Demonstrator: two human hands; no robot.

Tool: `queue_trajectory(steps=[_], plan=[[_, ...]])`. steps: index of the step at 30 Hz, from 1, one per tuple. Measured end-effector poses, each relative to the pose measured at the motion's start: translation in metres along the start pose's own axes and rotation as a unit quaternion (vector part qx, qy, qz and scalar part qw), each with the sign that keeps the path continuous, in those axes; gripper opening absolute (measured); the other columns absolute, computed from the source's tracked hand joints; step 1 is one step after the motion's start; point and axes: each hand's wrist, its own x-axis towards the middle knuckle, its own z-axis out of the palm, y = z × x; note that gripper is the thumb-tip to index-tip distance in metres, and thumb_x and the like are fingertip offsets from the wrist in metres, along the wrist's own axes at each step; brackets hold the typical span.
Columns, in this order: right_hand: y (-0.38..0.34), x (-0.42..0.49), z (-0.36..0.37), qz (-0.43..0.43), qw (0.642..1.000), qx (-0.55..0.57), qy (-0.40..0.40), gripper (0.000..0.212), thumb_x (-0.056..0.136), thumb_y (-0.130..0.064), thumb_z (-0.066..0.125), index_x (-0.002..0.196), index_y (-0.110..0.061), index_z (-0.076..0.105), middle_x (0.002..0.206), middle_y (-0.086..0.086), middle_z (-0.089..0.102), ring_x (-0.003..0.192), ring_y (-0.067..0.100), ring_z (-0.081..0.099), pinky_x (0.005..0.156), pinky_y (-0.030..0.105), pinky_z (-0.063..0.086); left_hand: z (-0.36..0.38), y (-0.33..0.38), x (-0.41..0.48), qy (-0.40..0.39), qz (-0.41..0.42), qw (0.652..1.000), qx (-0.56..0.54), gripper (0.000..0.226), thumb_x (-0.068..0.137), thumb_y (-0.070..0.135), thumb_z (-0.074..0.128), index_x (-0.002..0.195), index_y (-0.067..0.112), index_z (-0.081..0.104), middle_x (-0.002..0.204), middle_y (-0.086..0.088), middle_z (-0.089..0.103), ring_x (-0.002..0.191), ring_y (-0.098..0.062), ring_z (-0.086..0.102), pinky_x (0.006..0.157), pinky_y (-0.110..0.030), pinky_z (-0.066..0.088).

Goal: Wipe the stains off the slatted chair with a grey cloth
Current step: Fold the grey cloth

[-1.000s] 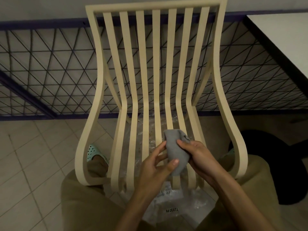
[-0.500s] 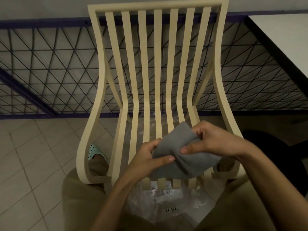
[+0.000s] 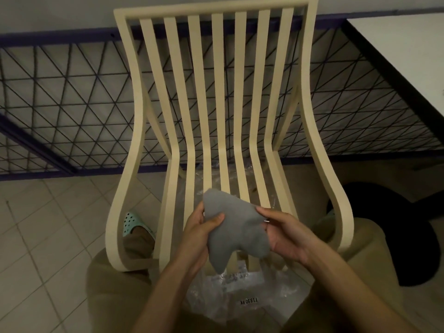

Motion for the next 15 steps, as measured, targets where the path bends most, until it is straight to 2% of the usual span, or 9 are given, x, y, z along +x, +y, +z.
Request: queue_trajectory(steps=[2, 5, 8, 10, 12, 13, 15], plan=[[-0.001, 0.003, 0.0, 0.012, 0.999, -0.013, 0.027, 0.042, 0.086, -0.014, 0.066, 0.125, -0.001, 0.058, 0.119, 0.021, 0.066, 0.108, 0.034, 0.065, 0.091, 0.042, 0.052, -0.002, 0.0, -0.002, -0.002, 0.002, 1.0, 0.007, 0.053, 0.084, -0.003, 0.06, 0.128, 0.026, 0.051, 0.116, -0.003, 0.067, 0.101, -0.022, 0.068, 0.074, -0.035, 0.059], [-0.014, 0.001, 0.005, 0.013, 0.997, -0.058, 0.043, 0.037, 0.083, -0.007, 0.066, 0.118, 0.002, 0.061, 0.11, 0.021, 0.068, 0.094, 0.03, 0.069, 0.076, 0.035, 0.059, 0.0, 0.004, 0.001, -0.017, 0.01, 0.999, 0.025, 0.061, 0.081, -0.009, 0.06, 0.13, 0.025, 0.048, 0.12, -0.006, 0.064, 0.104, -0.024, 0.066, 0.074, -0.036, 0.059], [-0.032, -0.009, 0.014, -0.09, 0.989, -0.115, 0.036, 0.044, 0.074, 0.001, 0.067, 0.117, -0.001, 0.065, 0.116, 0.018, 0.068, 0.099, 0.029, 0.069, 0.075, 0.031, 0.061, 0.007, 0.016, 0.002, -0.052, 0.065, 0.996, 0.038, 0.053, 0.08, -0.011, 0.058, 0.125, 0.018, 0.055, 0.117, -0.007, 0.068, 0.104, -0.022, 0.068, 0.075, -0.031, 0.058], [-0.035, -0.02, 0.019, -0.201, 0.967, -0.158, 0.007, 0.035, 0.071, 0.006, 0.065, 0.104, -0.005, 0.071, 0.107, 0.016, 0.072, 0.097, 0.025, 0.07, 0.08, 0.029, 0.06, 0.008, 0.021, -0.003, -0.066, 0.119, 0.988, 0.069, 0.035, 0.082, -0.011, 0.054, 0.102, 0.013, 0.069, 0.099, -0.003, 0.074, 0.092, -0.017, 0.07, 0.071, -0.025, 0.057], [-0.029, -0.026, 0.02, -0.273, 0.938, -0.215, -0.001, 0.022, 0.072, 0.008, 0.063, 0.084, -0.006, 0.075, 0.092, 0.012, 0.074, 0.087, 0.02, 0.071, 0.076, 0.026, 0.059, 0.005, 0.023, -0.006, -0.054, 0.144, 0.983, 0.098, 0.047, 0.083, -0.019, 0.047, 0.062, 0.015, 0.072, 0.077, 0.002, 0.073, 0.076, -0.009, 0.069, 0.063, -0.02, 0.055], [-0.025, -0.024, 0.017, -0.295, 0.921, -0.254, 0.02, 0.022, 0.076, 0.011, 0.062, 0.08, -0.007, 0.075, 0.088, 0.01, 0.074, 0.083, 0.018, 0.071, 0.074, 0.024, 0.058, 0.004, 0.023, -0.004, -0.063, 0.153, 0.98, 0.107, 0.051, 0.081, -0.019, 0.047, 0.049, 0.015, 0.067, 0.078, 0.003, 0.074, 0.078, -0.008, 0.069, 0.065, -0.019, 0.054], [-0.02, -0.014, 0.01, -0.303, 0.901, -0.304, 0.064, 0.022, 0.082, 0.013, 0.058, 0.085, -0.004, 0.072, 0.09, 0.01, 0.074, 0.086, 0.02, 0.071, 0.076, 0.027, 0.058, 0.002, 0.022, 0.003, -0.093, 0.16, 0.974, 0.133, 0.048, 0.077, -0.015, 0.051, 0.044, 0.017, 0.062, 0.098, 0.0, 0.075, 0.102, -0.015, 0.067, 0.078, -0.021, 0.053]])
